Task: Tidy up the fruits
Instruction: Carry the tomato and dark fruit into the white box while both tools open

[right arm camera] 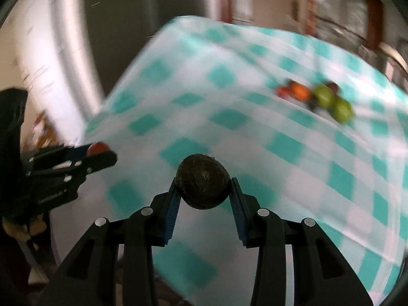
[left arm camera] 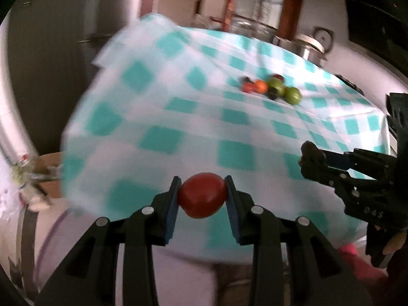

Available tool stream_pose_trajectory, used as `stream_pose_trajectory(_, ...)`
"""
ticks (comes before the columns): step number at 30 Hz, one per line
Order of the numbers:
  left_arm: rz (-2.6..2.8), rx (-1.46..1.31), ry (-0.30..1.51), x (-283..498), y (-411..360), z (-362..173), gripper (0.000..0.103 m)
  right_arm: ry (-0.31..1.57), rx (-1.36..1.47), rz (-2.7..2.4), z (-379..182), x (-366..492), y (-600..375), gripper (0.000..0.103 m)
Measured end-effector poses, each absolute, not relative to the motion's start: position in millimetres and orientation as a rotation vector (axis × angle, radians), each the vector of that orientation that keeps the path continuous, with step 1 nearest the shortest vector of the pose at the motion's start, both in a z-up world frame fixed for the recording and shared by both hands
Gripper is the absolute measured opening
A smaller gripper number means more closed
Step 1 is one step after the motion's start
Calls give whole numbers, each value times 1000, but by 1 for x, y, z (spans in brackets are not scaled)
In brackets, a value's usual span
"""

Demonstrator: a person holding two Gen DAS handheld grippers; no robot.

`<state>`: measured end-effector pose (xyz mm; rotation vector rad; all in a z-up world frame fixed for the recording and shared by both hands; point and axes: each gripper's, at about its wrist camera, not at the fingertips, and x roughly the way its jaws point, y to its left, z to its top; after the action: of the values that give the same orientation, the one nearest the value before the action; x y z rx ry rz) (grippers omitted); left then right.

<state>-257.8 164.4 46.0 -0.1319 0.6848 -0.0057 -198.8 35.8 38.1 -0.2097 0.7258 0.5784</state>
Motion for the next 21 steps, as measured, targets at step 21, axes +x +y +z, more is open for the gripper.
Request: stream_pose_trajectory(21, 306, -159, 1085, -305, 327, -110, 35, 1016, -995, 990, -138, -300, 274, 39)
